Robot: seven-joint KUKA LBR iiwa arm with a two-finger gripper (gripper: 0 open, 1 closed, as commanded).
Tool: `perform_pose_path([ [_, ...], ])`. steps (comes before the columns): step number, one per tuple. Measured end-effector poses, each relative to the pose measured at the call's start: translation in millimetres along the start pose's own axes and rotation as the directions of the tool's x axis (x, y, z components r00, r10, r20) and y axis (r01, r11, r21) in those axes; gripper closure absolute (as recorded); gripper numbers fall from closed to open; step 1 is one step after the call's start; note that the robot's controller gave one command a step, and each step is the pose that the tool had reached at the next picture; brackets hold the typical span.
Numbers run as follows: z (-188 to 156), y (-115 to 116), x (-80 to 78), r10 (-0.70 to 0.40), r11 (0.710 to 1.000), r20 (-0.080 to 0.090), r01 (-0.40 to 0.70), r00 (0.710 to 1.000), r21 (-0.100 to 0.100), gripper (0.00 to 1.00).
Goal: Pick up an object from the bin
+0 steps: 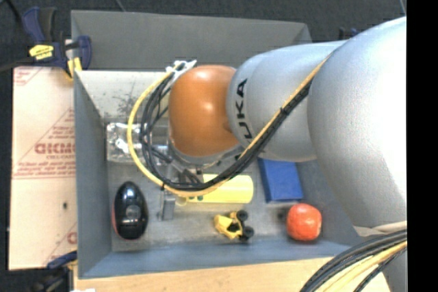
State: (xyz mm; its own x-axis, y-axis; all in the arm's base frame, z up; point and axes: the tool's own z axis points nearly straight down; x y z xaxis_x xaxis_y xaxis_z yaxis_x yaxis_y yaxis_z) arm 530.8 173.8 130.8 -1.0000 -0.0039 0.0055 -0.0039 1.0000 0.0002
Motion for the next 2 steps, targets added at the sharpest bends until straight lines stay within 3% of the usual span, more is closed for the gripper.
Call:
perform_pose_path([
  [2,-4.0,-1.6,-2.7,0.006,1.0,0.007,-0.006,1.0,-0.002,0.0],
])
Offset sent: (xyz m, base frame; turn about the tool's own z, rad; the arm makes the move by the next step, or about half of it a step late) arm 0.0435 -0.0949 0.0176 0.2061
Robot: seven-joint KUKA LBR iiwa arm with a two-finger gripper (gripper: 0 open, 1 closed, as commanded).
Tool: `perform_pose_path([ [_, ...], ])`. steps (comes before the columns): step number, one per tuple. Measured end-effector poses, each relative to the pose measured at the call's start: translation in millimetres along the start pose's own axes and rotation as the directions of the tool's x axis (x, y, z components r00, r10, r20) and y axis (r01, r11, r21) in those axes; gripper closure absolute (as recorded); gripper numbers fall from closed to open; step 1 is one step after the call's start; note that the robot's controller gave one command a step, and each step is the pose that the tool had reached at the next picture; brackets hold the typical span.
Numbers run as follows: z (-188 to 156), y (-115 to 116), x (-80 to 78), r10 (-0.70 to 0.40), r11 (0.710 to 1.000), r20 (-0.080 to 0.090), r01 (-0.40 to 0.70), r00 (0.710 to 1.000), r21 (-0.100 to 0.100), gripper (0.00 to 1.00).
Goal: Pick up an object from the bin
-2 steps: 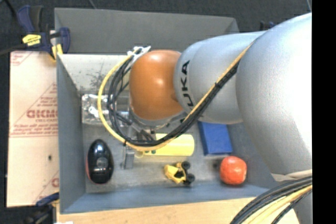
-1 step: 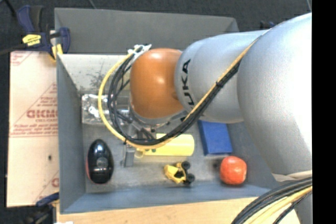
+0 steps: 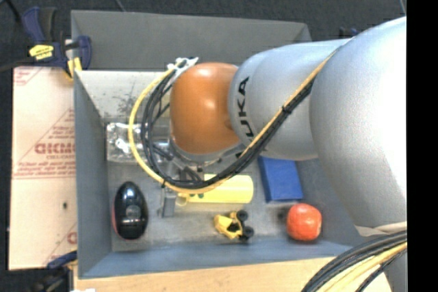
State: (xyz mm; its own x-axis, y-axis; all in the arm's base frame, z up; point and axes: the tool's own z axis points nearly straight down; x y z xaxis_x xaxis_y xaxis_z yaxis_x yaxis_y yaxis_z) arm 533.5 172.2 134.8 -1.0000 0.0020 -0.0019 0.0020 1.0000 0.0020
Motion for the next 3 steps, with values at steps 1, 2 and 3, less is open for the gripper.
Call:
perform_pose_path([
  [1,1.0,-0.2,-8.0,0.057,0.998,0.002,-0.057,0.998,0.003,0.0],
  [2,-3.2,17.7,-10.8,-0.178,0.984,0.004,0.178,0.984,-0.002,0.0],
  [3,-22.8,-35.1,-50.7,-0.157,0.988,0.003,0.157,0.988,0.001,0.0],
])
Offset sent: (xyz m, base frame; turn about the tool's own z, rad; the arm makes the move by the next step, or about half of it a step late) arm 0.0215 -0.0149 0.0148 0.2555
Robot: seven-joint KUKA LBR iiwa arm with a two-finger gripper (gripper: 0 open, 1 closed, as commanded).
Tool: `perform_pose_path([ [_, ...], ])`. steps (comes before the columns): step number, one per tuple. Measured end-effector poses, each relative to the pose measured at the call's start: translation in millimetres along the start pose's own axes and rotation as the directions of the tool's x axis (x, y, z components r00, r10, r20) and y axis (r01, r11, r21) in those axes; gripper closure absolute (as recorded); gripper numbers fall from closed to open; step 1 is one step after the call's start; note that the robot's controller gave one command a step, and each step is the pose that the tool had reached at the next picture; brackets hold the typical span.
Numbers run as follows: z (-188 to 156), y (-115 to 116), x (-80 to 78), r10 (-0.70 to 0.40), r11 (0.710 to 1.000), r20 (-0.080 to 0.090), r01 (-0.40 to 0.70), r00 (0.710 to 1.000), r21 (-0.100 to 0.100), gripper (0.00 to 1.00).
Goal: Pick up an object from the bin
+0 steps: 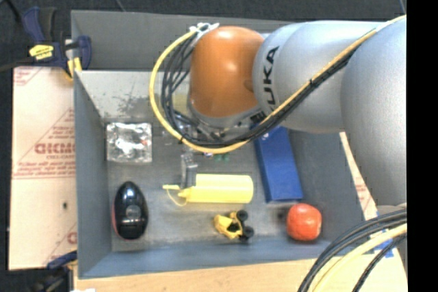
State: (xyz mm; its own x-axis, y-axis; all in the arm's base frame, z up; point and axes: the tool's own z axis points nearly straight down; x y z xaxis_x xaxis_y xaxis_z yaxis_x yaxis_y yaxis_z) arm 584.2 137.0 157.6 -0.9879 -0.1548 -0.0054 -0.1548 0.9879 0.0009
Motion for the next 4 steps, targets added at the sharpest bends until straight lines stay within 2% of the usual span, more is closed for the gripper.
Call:
perform_pose_path([
  [1,-46.3,-23.6,7.0,-0.069,0.998,-0.003,0.069,0.998,0.002,0.0],
  [2,-68.3,-19.6,24.2,-0.205,0.979,0.015,0.205,0.979,0.003,0.0],
  [3,-7.6,-25.2,26.0,-0.282,0.959,0.007,0.282,0.959,0.004,0.0],
  [4,21.5,-23.3,40.3,-0.249,0.969,0.004,0.249,0.969,0.001,0.0],
])
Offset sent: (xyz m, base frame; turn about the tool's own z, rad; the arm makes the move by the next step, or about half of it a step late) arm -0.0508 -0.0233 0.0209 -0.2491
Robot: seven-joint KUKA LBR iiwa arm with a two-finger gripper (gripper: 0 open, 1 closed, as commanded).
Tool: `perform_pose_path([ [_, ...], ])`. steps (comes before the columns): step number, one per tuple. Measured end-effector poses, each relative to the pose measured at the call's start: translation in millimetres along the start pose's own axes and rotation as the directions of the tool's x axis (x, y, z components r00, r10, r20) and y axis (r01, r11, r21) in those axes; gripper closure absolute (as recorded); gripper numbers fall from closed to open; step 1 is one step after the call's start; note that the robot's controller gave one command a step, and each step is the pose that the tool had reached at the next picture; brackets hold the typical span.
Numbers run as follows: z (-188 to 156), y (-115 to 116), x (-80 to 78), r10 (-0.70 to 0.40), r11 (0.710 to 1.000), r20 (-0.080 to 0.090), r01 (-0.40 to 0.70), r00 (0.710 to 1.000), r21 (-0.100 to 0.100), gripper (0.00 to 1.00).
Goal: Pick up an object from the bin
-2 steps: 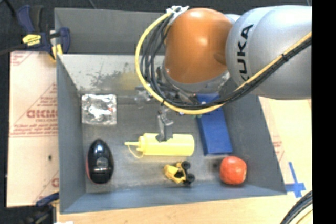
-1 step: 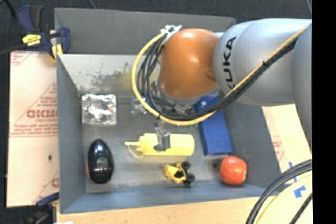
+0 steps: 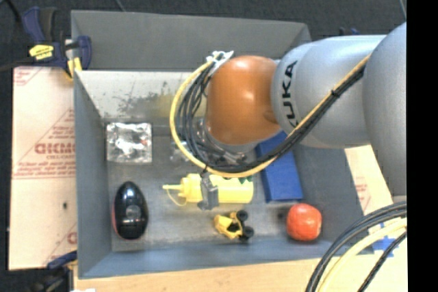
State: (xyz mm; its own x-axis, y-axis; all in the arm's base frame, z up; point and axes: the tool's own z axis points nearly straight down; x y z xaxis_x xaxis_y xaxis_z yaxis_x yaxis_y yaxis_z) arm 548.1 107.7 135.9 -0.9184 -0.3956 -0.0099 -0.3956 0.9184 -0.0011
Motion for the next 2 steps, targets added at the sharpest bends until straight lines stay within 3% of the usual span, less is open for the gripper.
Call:
perform_pose_path([
  [1,-1.1,0.1,5.0,0.16,0.987,0.004,-0.16,0.987,0.001,0.0],
  [2,11.7,-9.8,-15.2,0.204,0.979,0.006,-0.204,0.979,0.0,0.0],
])
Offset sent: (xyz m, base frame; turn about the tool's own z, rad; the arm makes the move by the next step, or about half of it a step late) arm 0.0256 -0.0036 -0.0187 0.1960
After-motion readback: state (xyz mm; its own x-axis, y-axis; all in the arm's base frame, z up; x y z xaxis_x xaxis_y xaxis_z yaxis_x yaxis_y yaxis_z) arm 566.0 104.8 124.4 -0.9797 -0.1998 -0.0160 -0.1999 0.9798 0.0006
